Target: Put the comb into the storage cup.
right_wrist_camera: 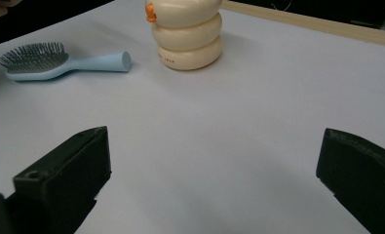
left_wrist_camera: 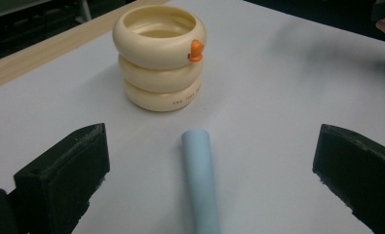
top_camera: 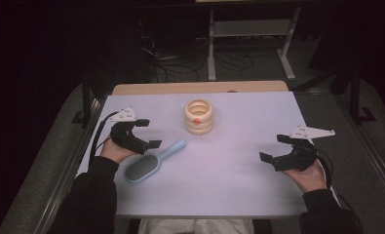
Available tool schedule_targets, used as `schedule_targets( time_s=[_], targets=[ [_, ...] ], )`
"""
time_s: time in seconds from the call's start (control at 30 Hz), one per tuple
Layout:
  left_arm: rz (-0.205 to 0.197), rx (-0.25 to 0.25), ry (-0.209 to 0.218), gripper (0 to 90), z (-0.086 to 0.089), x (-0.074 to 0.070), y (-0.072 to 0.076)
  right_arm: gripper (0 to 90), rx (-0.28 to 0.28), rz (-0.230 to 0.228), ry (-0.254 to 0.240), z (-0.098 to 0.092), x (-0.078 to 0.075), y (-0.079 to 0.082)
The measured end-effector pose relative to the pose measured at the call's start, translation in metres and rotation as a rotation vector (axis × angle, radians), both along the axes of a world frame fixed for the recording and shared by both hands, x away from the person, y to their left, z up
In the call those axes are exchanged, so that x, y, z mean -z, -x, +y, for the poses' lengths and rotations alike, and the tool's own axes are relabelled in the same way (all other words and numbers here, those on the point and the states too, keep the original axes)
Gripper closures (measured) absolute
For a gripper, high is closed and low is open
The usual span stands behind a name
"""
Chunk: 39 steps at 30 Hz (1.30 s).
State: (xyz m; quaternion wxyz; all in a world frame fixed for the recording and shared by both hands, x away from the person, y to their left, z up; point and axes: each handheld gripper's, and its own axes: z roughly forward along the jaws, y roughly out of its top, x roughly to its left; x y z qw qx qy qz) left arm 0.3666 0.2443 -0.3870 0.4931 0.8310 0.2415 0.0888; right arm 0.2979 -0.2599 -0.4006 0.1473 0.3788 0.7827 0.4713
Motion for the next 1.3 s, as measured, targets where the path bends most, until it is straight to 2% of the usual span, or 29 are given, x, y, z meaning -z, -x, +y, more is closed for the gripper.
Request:
schedule_targets(
  time_s=[0.83, 1.03, 1.3],
  targets=[
    [0.046, 0.111, -0.059, 6.8, -0.041, 0.015, -0.008, 0.0, -0.019, -0.004, 0.006, 0.002, -0.001, 0.002],
    [0.048, 0.139, -0.071, 13.2, -0.05, 0.016, -0.009, 0.0, -0.023, 0.001, 0.009, 0.003, 0.0, 0.001],
    [0.06, 0.156, -0.091, 16.0, -0.058, 0.018, -0.012, 0.0, -0.027, 0.001, 0.012, 0.003, 0.0, 0.001]
  ],
)
